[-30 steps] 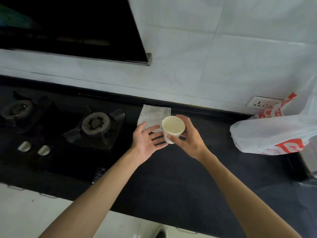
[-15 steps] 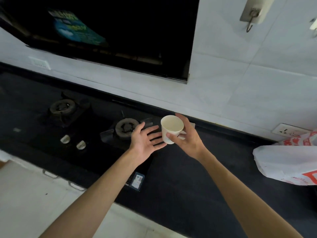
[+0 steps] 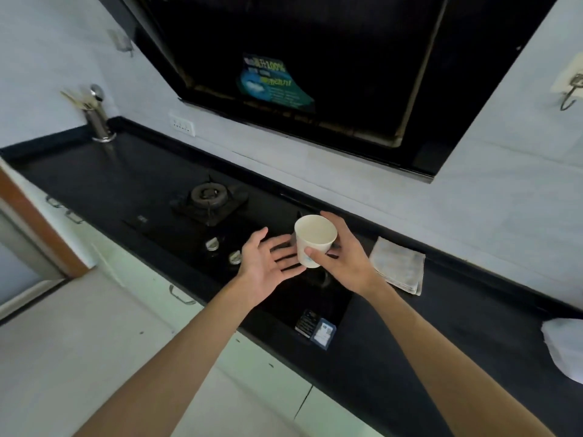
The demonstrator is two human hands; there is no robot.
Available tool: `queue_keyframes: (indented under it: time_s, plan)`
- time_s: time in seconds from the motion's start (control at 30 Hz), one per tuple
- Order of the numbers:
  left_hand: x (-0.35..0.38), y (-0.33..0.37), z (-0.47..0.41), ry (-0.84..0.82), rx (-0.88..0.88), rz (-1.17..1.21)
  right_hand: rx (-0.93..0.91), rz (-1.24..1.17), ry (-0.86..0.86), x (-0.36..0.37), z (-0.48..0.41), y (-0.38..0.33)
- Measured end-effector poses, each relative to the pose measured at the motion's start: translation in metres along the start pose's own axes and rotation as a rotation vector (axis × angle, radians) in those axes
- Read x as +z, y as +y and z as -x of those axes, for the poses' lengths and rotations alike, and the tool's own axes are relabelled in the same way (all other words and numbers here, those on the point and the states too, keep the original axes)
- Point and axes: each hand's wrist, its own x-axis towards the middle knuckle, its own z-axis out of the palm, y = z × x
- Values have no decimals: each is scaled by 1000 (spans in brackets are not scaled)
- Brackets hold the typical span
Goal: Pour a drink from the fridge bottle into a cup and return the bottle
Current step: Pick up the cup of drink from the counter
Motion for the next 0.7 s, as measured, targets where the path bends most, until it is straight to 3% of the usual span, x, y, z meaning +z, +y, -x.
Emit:
queue_keyframes:
  time_s: [0.7]
  plan:
    - [-179, 131, 121, 124, 218, 47, -167, -103, -198, 214, -28, -138]
